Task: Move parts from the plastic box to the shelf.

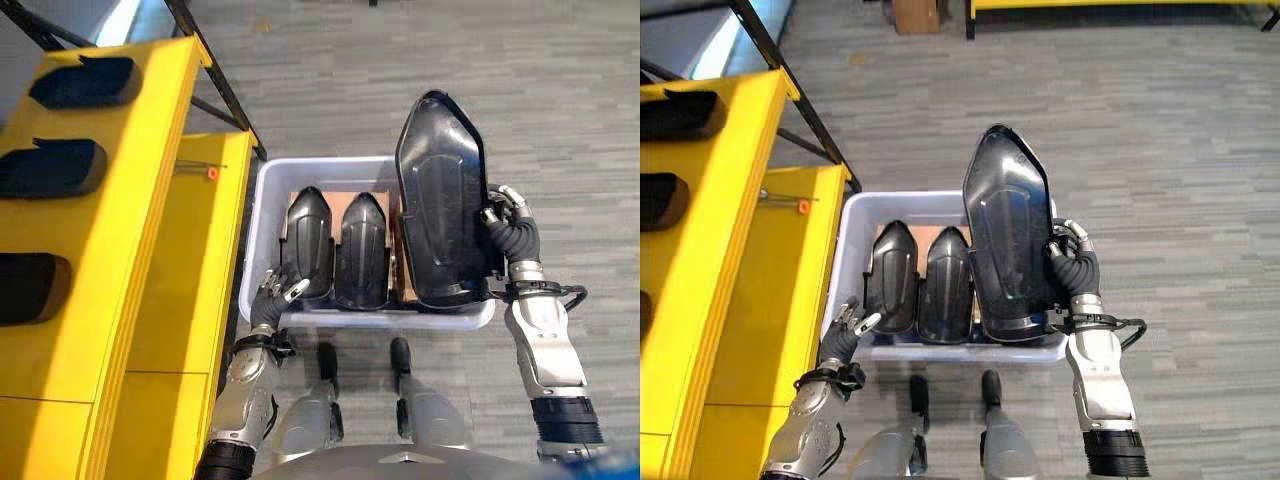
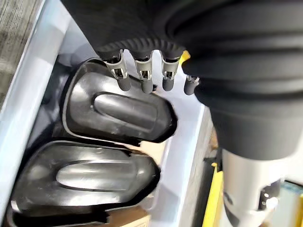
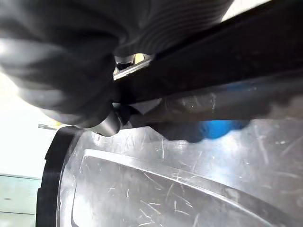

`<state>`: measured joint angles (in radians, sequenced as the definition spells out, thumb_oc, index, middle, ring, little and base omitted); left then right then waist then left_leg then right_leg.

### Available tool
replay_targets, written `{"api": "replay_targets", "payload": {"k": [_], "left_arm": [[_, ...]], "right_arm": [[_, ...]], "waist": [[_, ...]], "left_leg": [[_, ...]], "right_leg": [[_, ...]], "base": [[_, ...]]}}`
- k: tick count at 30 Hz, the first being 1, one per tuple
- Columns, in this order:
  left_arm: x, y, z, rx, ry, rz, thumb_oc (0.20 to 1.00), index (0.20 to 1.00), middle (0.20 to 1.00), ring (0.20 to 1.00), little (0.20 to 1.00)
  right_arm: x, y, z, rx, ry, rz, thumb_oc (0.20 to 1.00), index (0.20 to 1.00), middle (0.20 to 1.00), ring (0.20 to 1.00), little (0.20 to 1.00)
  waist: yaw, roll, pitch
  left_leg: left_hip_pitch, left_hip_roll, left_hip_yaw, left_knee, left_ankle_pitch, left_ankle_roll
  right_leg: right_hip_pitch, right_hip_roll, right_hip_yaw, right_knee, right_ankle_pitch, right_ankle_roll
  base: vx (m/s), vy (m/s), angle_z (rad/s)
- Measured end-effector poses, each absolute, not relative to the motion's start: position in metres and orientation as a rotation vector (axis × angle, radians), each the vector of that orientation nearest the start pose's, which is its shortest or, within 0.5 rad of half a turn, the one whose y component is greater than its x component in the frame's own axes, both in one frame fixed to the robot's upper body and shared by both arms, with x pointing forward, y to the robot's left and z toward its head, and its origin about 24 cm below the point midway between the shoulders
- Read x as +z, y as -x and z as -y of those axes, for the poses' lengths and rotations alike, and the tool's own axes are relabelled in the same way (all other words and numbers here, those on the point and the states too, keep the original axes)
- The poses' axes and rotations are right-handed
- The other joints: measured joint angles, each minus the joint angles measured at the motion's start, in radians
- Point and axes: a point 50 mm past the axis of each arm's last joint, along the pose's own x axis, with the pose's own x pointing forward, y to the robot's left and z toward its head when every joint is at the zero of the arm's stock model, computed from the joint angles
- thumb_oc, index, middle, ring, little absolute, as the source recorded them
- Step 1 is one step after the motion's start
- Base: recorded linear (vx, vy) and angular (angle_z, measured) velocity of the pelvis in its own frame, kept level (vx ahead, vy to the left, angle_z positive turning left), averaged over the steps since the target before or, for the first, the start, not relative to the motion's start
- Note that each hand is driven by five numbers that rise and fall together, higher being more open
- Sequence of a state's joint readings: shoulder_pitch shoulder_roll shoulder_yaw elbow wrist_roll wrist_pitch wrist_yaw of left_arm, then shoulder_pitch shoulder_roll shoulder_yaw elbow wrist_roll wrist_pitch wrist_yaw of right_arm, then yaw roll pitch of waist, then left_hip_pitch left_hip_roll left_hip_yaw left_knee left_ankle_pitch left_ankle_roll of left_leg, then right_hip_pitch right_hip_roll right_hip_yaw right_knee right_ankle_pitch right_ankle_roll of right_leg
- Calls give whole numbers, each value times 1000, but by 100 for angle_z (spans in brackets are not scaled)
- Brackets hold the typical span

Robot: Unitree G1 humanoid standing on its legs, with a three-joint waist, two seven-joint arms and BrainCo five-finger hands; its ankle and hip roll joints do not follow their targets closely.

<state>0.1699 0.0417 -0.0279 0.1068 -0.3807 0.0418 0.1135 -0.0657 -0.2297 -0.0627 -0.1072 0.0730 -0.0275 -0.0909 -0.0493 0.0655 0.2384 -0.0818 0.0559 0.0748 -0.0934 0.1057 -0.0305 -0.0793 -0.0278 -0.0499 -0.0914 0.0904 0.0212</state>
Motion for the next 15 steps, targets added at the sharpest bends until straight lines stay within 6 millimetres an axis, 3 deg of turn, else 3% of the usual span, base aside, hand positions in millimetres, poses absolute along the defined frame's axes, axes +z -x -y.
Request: {"api": "replay_targets", "payload": {"k": [4, 5, 6, 7, 8, 9, 10, 11, 12, 13, 15], "left_arm": [[-38, -192, -168, 233, 364, -373, 1000, 1000, 1000, 1000, 1000], [-44, -188, -165, 241, 378, -401, 1000, 1000, 1000, 1000, 1000], [-44, -190, -163, 236, 382, -402, 1000, 1000, 1000, 1000, 1000], [-50, -183, -165, 249, 381, -430, 1000, 1000, 1000, 1000, 1000], [-47, -195, -160, 221, 380, -415, 1000, 1000, 1000, 1000, 1000], [-43, -204, -163, 214, 365, -393, 1000, 1000, 1000, 1000, 1000], [-42, -207, -167, 214, 352, -391, 1000, 1000, 1000, 1000, 1000], [-55, -192, -170, 249, 360, -454, 1000, 1000, 1000, 1000, 1000], [-59, -186, -165, 262, 386, -473, 1000, 1000, 1000, 1000, 1000], [-59, -186, -160, 247, 393, -478, 1000, 1000, 1000, 1000, 1000], [-53, -197, -150, 189, 394, -454, 1000, 1000, 1000, 1000, 1000]], "right_arm": [[92, -264, 180, -18, 100, 206, 200, 200, 200, 200, 200], [95, -265, 177, -5, 96, 218, 200, 200, 200, 200, 200], [98, -267, 177, -3, 94, 231, 200, 200, 200, 200, 200], [100, -268, 174, 8, 93, 237, 200, 200, 200, 200, 200], [102, -269, 180, -39, 86, 248, 200, 200, 200, 200, 200], [106, -271, 183, -72, 77, 260, 200, 200, 200, 200, 200], [110, -274, 182, -74, 68, 269, 200, 200, 200, 200, 200], [111, -276, 174, -43, 62, 275, 200, 200, 200, 200, 200], [112, -276, 176, -51, 64, 278, 200, 200, 200, 200, 200], [113, -275, 182, -78, 63, 285, 200, 200, 200, 200, 200], [113, -269, 198, -145, 63, 287, 200, 200, 200, 200, 200]], "waist": [[47, -4, -58], [71, 5, -61], [78, 9, -58], [114, 23, -59], [103, 20, -50], [90, -22, -40], [115, -66, -27], [93, -64, -31], [73, -10, -43], [46, 17, -60], [3, 33, -74]], "left_leg": [[11, 13, -43, 19, 1, -11], [-21, 11, -99, 49, 10, -23], [-44, 18, -125, 60, 9, -33], [-61, 20, -127, 61, 17, -52], [-189, -20, -186, 135, 114, -177], [-227, -52, -151, 158, 131, -191], [-268, -53, -3, 394, -8, -39], [-73, 24, 122, 545, -134, -48], [94, 108, 174, 467, -130, -60], [181, 177, 262, 410, -121, -56], [277, 228, 386, 239, -114, -66]], "right_leg": [[42, 20, -48, 0, -20, -7], [48, 27, -99, 2, -25, -15], [30, 22, -119, 11, -33, -26], [25, 41, -136, 32, -36, -32], [-45, 20, -198, 123, -74, -74], [-95, -64, -256, 140, -78, -115], [-110, -112, -268, 131, -60, -136], [-43, -145, -305, 85, -40, -104], [-7, -133, -337, 94, -55, -93], [4, -134, -382, 102, -62, -83], [10, -160, -462, 112, -50, -63]], "base": [[-117, -220, 46], [-280, -99, 83], [-297, -103, 90], [-408, -172, 151], [-223, -123, 207], [-117, -74, 229], [71, 8, 180], [94, 62, 133], [74, 95, 149], [-10, 142, 129], [-57, 178, 151]]}}
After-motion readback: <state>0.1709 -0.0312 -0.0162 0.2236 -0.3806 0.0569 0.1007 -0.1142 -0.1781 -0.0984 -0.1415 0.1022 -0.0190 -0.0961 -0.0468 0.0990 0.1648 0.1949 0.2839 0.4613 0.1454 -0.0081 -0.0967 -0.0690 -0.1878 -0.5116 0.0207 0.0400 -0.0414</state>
